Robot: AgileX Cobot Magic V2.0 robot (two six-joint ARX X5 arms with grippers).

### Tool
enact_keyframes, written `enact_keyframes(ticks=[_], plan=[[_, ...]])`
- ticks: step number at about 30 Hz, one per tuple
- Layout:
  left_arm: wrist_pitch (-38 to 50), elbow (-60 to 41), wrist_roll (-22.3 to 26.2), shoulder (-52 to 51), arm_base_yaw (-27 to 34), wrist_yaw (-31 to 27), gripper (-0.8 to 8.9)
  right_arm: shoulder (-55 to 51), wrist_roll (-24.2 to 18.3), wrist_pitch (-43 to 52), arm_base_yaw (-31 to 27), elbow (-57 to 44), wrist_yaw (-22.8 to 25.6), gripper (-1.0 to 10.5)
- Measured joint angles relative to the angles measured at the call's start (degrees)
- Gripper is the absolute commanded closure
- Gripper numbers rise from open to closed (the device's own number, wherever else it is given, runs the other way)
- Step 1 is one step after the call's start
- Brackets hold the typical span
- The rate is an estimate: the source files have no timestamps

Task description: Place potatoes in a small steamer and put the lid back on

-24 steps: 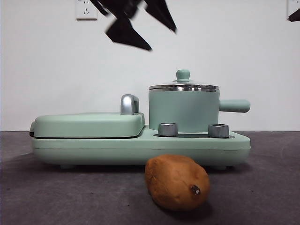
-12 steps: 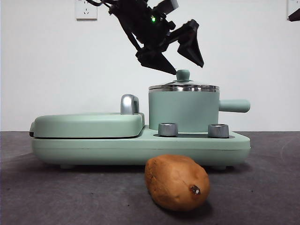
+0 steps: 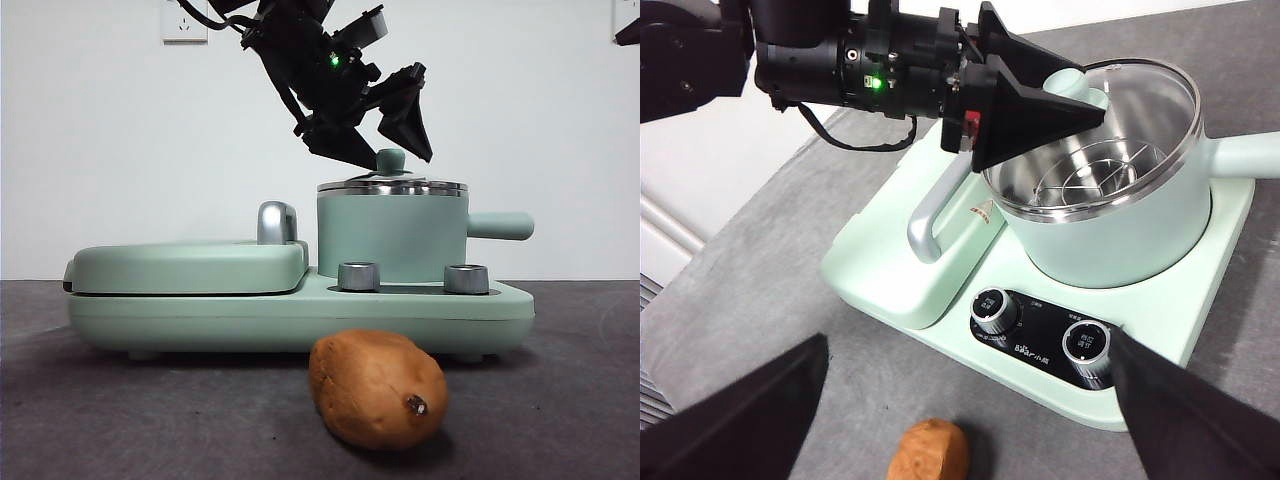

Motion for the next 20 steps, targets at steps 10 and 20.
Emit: enact_keyframes(ticks=[10, 20], plan=[[-0.15, 0.00, 0.00, 0.00, 0.17, -0.33, 7.46, 0.00, 0.00, 0.00, 0.00, 0.00, 0.00, 5.0], [-0.07, 0.11, 0.22, 0.00, 0.20, -0.35, 7.90, 0.00, 0.44, 0.00, 0.00, 0.00, -0.11, 5.0]])
